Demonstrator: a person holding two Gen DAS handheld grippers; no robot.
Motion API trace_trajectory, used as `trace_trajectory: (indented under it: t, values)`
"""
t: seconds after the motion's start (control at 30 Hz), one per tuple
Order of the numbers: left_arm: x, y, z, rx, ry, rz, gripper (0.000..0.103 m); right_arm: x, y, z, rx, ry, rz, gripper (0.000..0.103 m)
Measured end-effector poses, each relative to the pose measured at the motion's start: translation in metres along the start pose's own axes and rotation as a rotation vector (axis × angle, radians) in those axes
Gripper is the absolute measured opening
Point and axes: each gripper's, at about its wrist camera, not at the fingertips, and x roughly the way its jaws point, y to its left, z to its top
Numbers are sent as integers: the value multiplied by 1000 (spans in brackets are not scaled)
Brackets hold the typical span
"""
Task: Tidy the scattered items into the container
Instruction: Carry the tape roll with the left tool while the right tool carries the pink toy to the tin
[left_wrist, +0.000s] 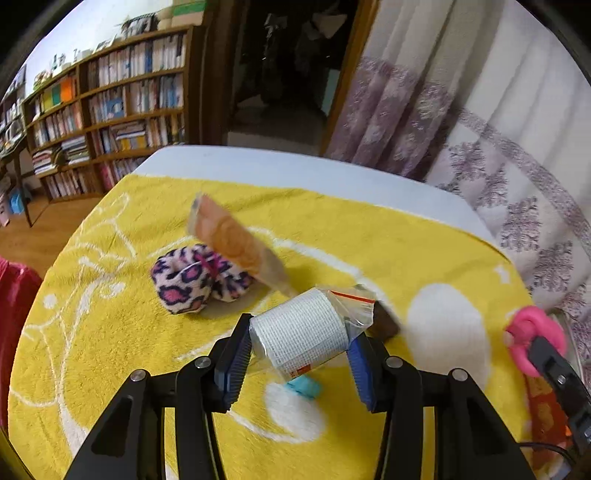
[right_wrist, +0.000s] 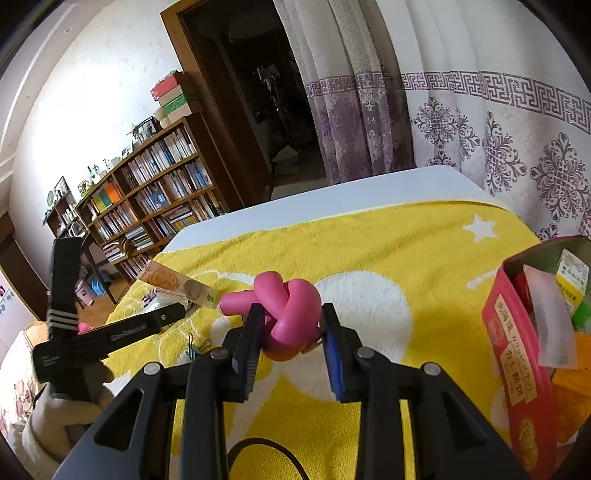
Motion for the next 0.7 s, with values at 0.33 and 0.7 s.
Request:
trace_trajectory:
  t: [0.33,0.7]
  values:
    - [-38,-66,-8,126,-51,-102,50,-50,-9,14,1,-111,-25,34]
    - [-53,-177,-31,276,-38,-290,50,-154,-108,8,121,-231,-260,34]
